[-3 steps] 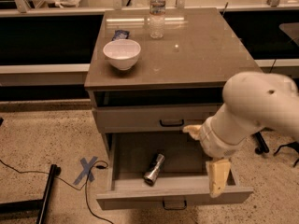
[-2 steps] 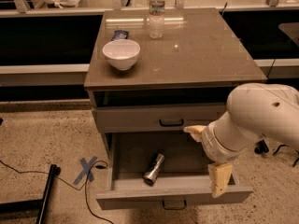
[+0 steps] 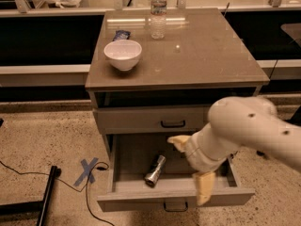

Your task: Pick redbull can from middle drawer and place on counter

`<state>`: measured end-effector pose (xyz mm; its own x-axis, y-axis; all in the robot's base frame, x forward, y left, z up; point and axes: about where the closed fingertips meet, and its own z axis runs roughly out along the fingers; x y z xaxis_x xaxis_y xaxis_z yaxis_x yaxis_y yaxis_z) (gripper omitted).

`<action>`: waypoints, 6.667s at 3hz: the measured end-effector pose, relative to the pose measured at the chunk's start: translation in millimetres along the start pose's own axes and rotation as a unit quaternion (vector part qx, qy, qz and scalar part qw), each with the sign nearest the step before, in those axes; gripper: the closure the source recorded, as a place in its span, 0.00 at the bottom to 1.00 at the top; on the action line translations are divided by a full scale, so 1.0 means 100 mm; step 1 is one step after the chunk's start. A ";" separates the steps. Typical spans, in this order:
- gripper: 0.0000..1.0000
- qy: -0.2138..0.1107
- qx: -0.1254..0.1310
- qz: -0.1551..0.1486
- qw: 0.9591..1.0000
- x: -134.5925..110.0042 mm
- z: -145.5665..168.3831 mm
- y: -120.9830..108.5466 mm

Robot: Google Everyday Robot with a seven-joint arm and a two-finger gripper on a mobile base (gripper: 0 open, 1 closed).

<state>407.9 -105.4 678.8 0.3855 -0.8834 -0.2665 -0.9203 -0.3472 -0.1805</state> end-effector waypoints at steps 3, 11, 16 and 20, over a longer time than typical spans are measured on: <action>0.00 -0.075 0.062 -0.104 0.990 -0.45 0.76 -0.33; 0.00 0.065 -0.086 -0.344 0.933 0.75 2.84 -0.79; 0.90 0.052 -0.034 -0.335 0.940 0.80 3.07 -0.86; 1.00 -0.126 0.321 -0.232 0.909 -0.16 1.51 -0.88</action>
Offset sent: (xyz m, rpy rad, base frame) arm 0.0002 0.0549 -0.0464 0.1203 -0.0433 0.1616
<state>493.0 -13.4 556.3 0.7999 -0.5603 -0.2151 -0.4569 -0.3362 -0.8236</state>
